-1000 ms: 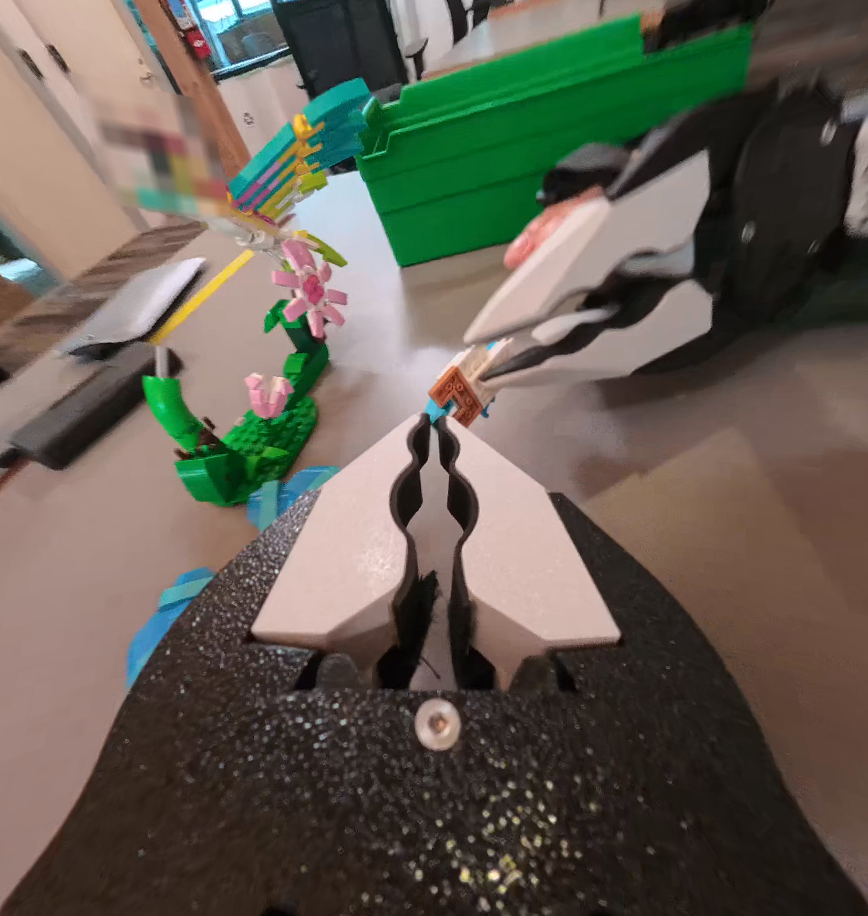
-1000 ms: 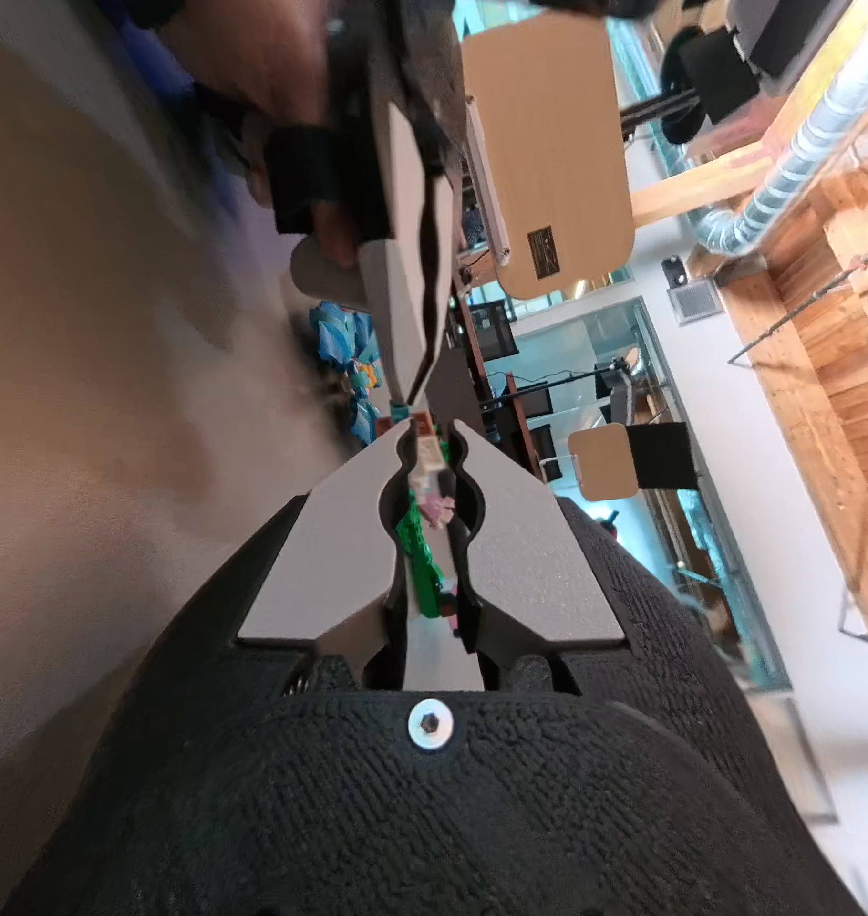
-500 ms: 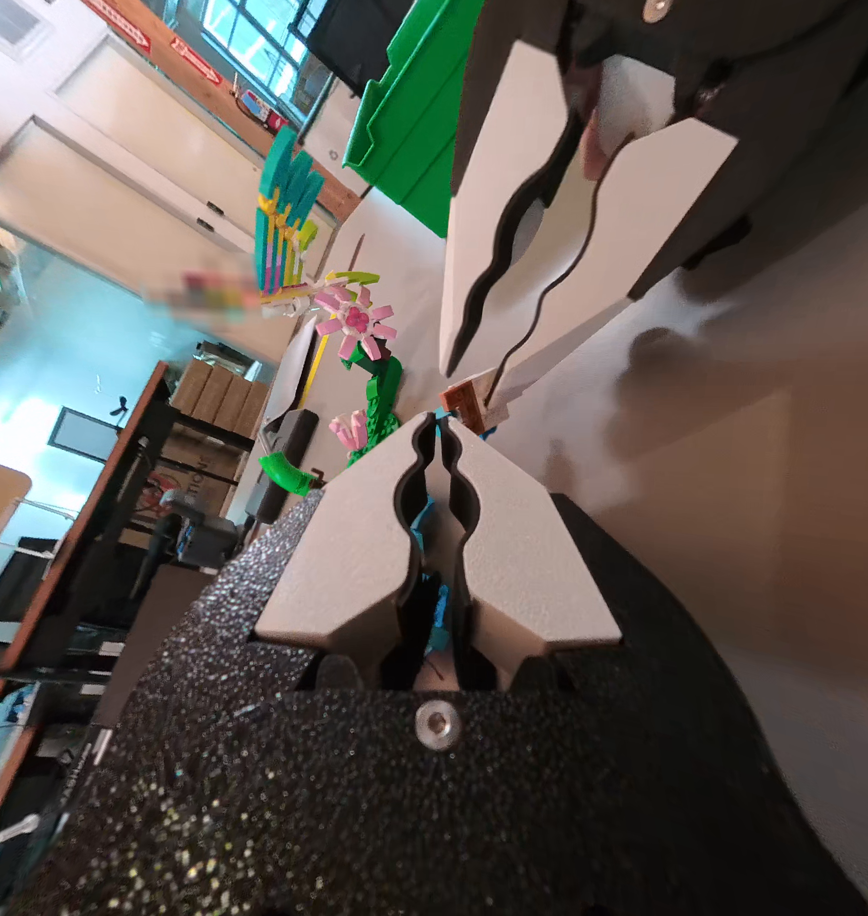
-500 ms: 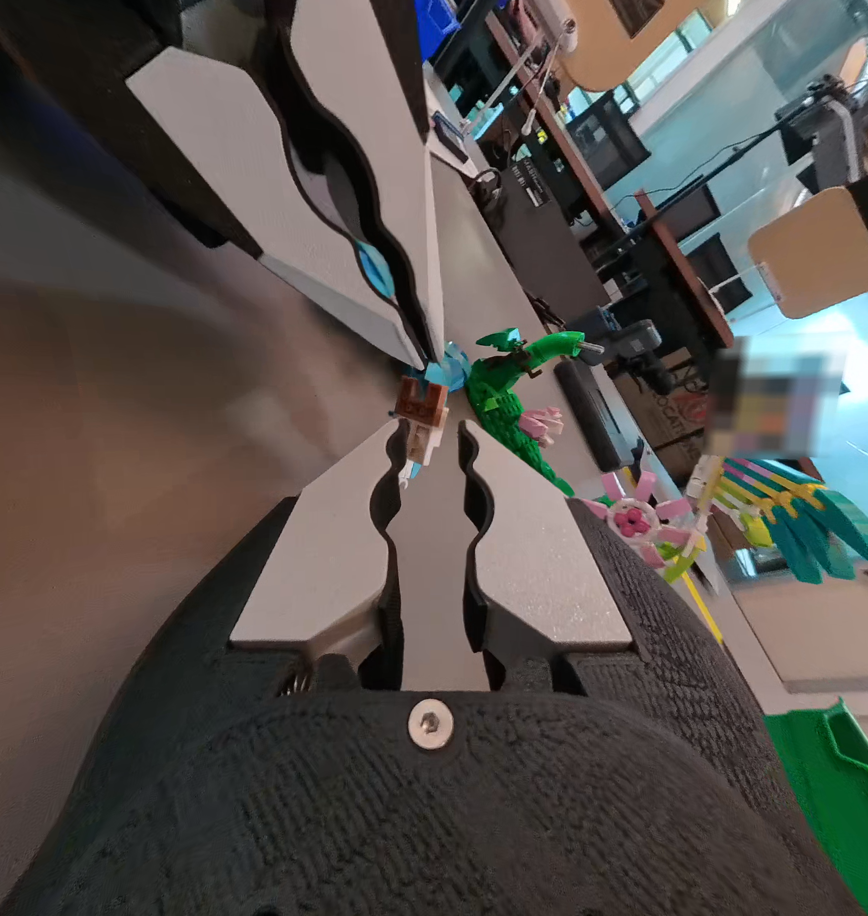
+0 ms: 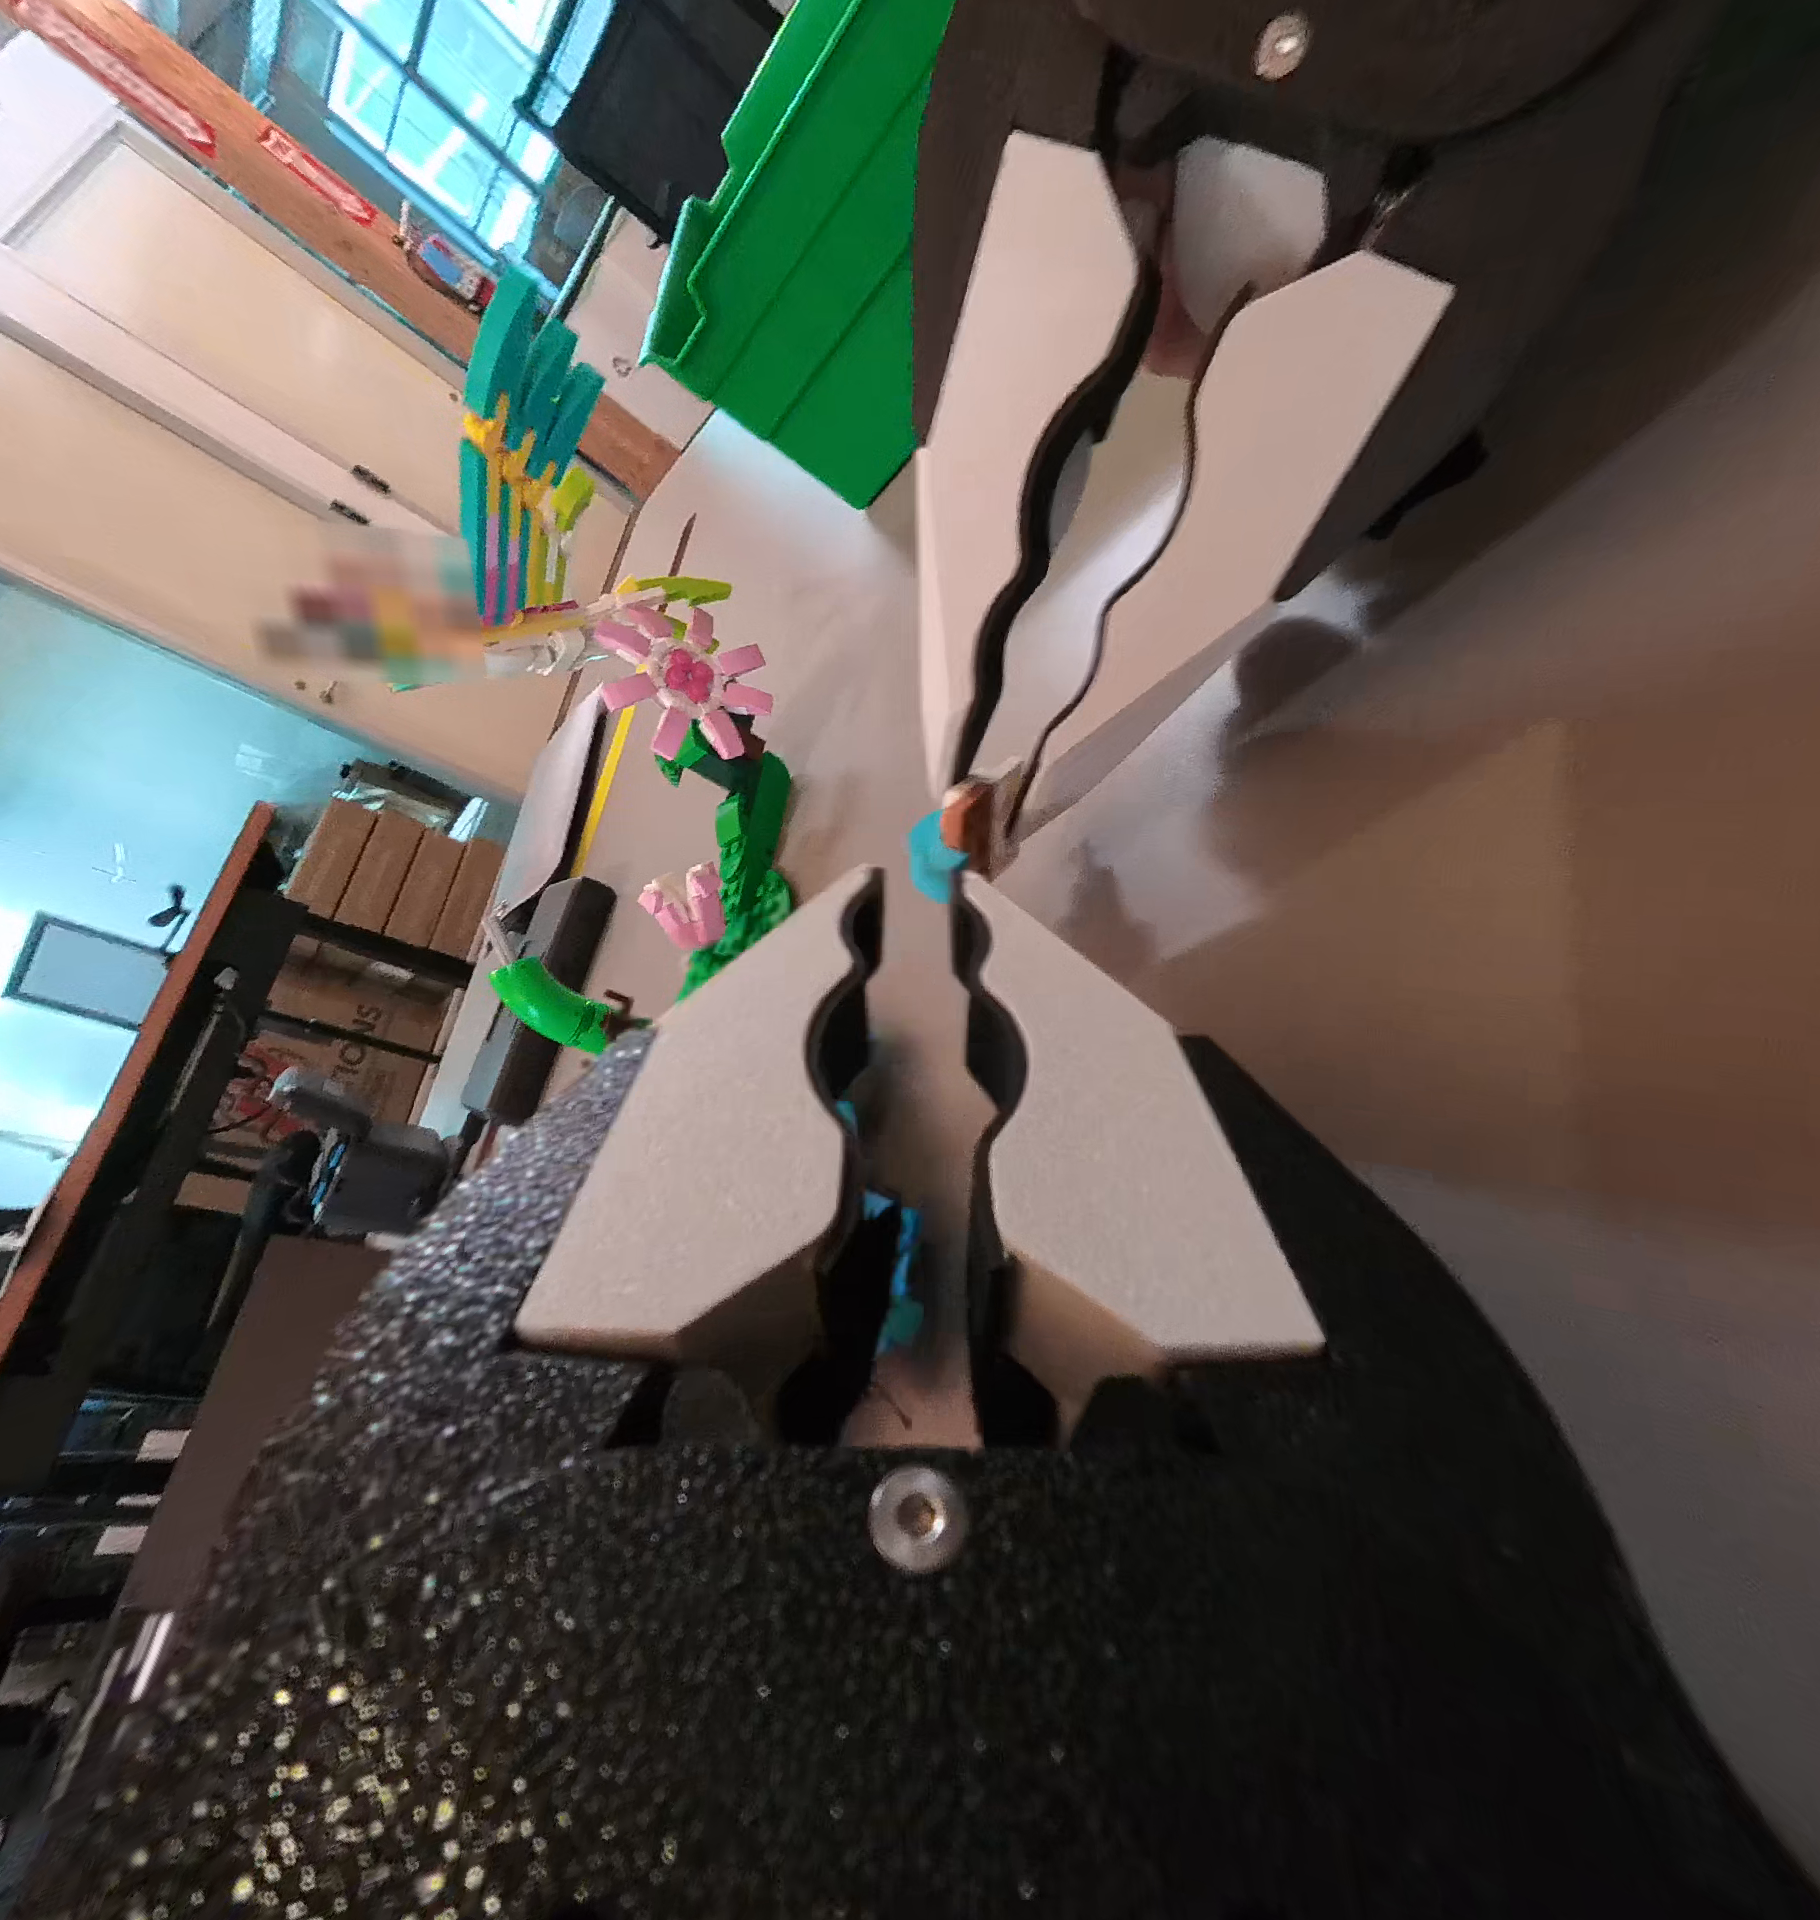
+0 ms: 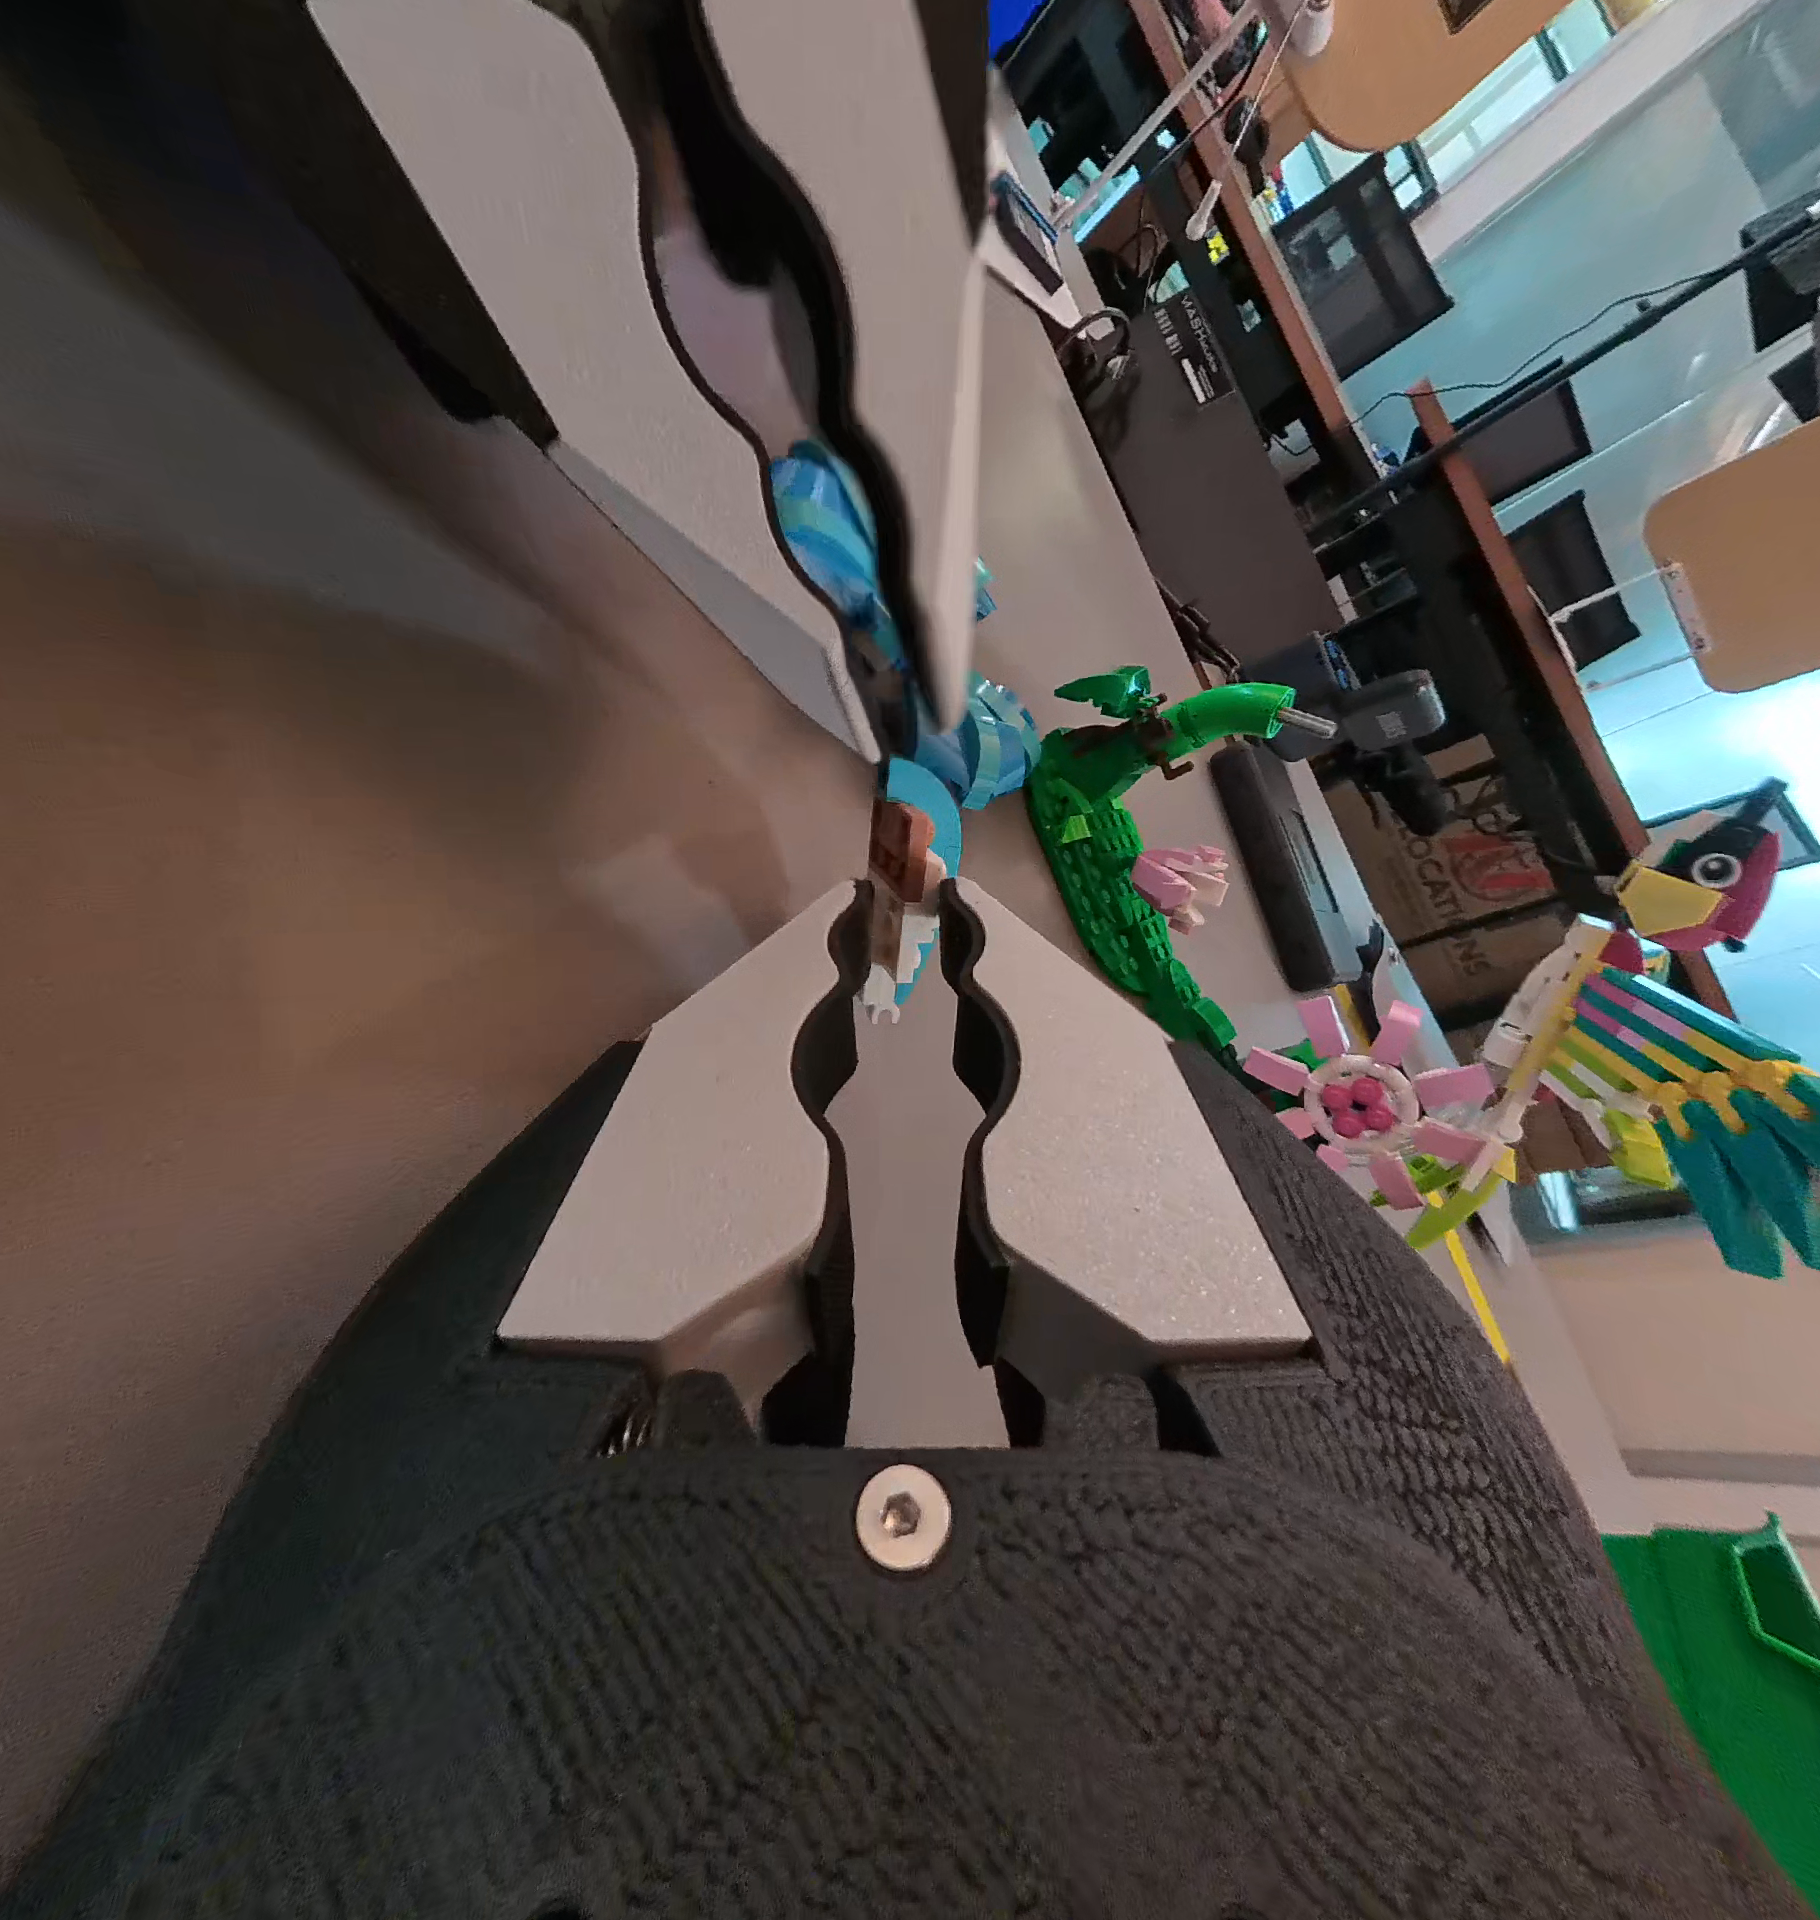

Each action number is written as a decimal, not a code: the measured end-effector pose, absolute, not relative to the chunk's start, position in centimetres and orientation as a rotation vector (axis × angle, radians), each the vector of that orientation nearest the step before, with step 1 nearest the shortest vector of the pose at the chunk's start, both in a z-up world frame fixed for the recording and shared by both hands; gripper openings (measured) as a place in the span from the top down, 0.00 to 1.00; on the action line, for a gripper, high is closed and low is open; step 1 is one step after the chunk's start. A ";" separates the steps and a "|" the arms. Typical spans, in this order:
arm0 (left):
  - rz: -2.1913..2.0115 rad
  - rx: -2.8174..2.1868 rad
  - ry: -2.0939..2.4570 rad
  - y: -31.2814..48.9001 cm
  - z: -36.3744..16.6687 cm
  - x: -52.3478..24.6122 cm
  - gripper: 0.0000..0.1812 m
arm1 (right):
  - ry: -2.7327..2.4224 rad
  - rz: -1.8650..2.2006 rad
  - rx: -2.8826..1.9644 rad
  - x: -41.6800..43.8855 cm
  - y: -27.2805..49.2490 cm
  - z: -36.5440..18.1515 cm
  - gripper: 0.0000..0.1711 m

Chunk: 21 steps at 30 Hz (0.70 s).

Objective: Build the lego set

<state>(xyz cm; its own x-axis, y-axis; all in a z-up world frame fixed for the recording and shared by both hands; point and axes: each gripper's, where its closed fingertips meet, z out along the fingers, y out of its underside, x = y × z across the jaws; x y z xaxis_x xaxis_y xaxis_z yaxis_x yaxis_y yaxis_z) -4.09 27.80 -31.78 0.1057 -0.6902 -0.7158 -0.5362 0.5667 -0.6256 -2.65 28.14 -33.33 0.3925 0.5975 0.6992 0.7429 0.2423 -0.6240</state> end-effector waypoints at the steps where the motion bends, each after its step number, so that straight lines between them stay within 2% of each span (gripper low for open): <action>1: -0.141 -1.084 1.550 28.1 -31.8 -4.2 0.91 | -1.297 -0.155 -1.440 -2.6 28.1 -33.5 0.94; 9: -0.102 -1.079 1.680 27.4 -33.9 -4.0 0.95 | -1.400 -0.183 -1.379 -3.3 27.3 -34.2 0.94; 21: -0.047 -1.132 1.790 27.2 -34.7 -4.7 0.96 | -1.565 -0.325 -1.189 -3.9 26.3 -34.8 0.94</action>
<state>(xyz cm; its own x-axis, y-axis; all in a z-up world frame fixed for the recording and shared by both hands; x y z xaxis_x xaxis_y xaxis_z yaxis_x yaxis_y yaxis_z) -4.68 27.21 -34.75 -0.0863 -0.7052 -0.7038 -0.6675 0.5653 -0.4846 -3.89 26.25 -34.80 0.0927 0.5116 0.8542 0.8094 0.4610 -0.3639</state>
